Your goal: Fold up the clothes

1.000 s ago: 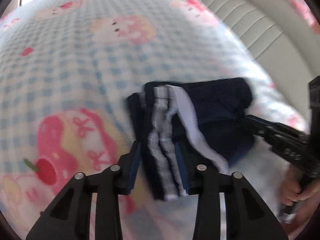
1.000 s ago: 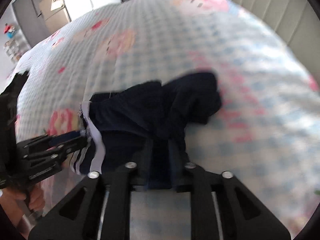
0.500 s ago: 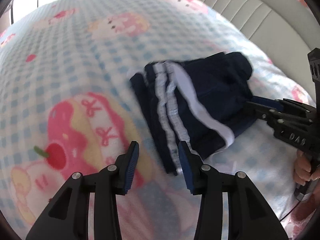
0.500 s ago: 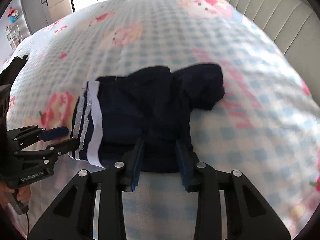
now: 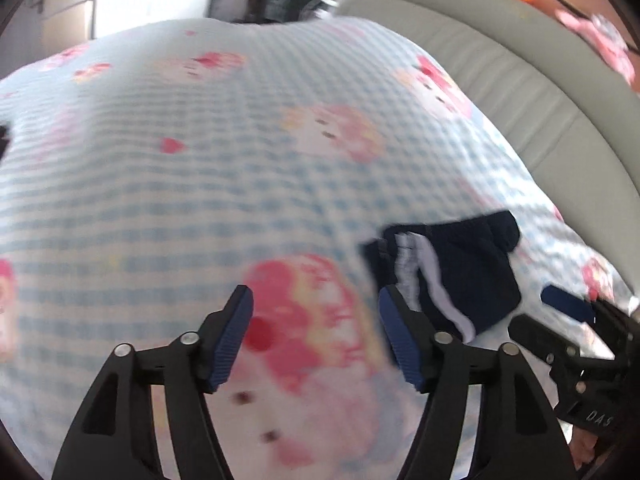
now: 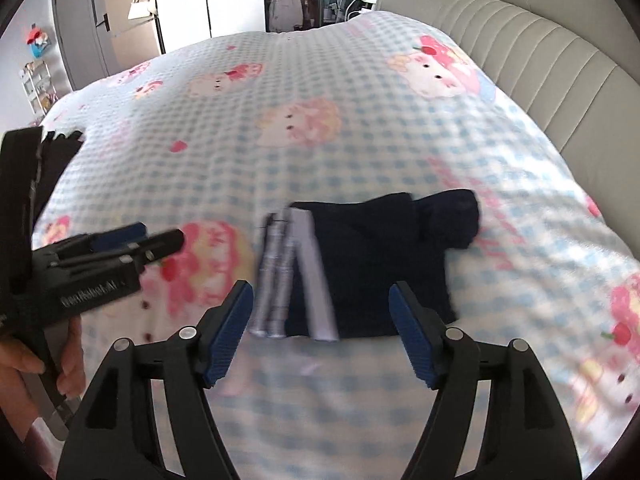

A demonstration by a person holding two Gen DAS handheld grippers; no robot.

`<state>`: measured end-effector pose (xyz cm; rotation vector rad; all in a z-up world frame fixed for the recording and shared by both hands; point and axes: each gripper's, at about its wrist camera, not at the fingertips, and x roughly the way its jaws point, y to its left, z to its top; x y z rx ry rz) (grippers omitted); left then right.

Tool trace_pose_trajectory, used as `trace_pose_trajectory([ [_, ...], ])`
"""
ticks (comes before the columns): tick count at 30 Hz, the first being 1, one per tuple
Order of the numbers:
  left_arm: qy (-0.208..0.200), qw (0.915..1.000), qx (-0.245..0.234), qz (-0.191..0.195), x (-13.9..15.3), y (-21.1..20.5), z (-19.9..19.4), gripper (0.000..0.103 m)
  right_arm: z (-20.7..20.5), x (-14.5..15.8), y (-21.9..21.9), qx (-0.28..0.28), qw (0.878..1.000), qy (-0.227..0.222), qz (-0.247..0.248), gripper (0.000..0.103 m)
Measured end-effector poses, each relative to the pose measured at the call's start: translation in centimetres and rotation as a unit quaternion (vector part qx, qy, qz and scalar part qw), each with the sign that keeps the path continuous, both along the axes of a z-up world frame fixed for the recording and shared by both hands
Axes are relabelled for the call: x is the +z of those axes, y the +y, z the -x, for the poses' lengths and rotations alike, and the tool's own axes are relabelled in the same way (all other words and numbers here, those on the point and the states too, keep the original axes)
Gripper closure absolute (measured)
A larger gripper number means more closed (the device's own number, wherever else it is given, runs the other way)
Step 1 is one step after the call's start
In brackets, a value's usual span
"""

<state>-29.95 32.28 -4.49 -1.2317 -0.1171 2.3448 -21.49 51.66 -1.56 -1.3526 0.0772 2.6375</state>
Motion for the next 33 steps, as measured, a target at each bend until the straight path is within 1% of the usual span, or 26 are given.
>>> trace_pose_trajectory([
  [1,0.001,0.9999,0.011,0.002,0.3,-1.5,0.4,0.03,0.1,0.0,-1.0,0.001,1.0,-0.001,0.004,0.029],
  [2,0.003,0.9998,0.021,0.004,0.6,-2.7,0.5,0.029,0.2,0.0,-2.0,0.002,1.0,-0.002,0.009,0.019],
  [4,0.007,0.9991,0.041,0.01,1.0,-5.7,0.3,0.028,0.1,0.2,-4.3,0.007,1.0,0.0,0.019,0.008],
  [10,0.012,0.9939,0.105,0.033,1.8,-14.6,-0.8,0.027,-0.5,0.8,-12.0,0.019,0.999,0.003,0.028,0.008],
  [16,0.018,0.987,0.147,0.061,2.8,-22.3,-3.6,0.022,-2.1,2.2,-18.2,0.026,0.999,0.014,0.04,0.002],
  [20,0.025,0.9826,0.165,0.082,3.9,-25.5,-6.5,0.02,-3.6,2.7,-22.3,0.046,0.998,0.015,0.038,0.002],
  [24,0.041,0.9815,0.173,0.073,5.1,-28.7,-10.7,0.02,-6.0,3.1,-25.9,0.066,0.997,0.013,0.043,0.001],
  [26,0.055,0.9805,0.175,0.072,5.6,-30.2,-13.8,0.02,-7.8,3.4,-27.4,0.07,0.997,0.014,0.036,0.001],
  [28,0.07,0.9797,0.175,0.068,6.1,-31.3,-16.4,0.02,-10.2,3.5,-28.8,0.071,0.997,0.017,0.019,0.001],
  [31,0.094,0.9779,0.172,0.072,6.9,-32.1,-19.5,0.02,-13.1,3.3,-30.2,0.078,0.997,0.021,0.018,0.001],
  [33,0.103,0.9771,0.17,0.076,7.5,-32.2,-21.2,0.02,-15.1,3.2,-30.9,0.077,0.996,0.023,0.024,0.001],
])
